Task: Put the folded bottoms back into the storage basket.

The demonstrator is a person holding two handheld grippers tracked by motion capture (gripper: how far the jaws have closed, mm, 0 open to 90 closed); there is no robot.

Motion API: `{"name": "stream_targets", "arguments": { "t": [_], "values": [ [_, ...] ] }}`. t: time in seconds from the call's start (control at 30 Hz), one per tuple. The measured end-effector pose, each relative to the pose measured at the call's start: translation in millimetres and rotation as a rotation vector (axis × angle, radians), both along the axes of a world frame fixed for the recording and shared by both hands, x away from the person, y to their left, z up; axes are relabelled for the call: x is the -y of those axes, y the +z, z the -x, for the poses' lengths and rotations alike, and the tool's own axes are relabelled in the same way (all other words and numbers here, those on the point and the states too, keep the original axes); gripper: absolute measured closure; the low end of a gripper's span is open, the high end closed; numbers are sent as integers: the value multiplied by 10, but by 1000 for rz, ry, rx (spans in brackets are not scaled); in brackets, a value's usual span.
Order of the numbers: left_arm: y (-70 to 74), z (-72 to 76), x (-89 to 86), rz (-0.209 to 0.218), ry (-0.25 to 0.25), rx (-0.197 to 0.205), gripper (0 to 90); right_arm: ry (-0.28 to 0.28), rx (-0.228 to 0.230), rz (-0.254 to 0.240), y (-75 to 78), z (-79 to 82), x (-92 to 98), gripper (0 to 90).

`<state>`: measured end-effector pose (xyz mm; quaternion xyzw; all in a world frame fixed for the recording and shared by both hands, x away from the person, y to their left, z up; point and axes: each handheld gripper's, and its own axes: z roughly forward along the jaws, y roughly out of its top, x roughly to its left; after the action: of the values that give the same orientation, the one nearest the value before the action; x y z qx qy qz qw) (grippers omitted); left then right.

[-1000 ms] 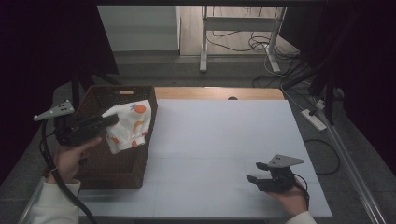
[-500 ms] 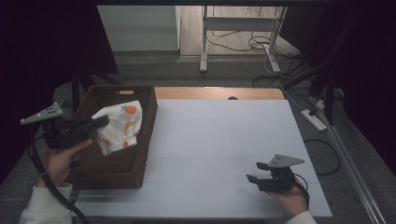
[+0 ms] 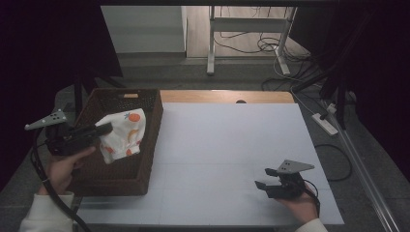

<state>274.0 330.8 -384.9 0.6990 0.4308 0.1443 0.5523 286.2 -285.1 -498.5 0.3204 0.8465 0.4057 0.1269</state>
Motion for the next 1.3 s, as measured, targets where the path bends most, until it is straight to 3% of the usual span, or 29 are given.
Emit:
{"name": "stream_targets", "arguments": {
  "t": [1.3],
  "values": [
    [-255,-155,6,-58,4,-101,701,3,-4,4,-4,0,-5,349]
  ]
}}
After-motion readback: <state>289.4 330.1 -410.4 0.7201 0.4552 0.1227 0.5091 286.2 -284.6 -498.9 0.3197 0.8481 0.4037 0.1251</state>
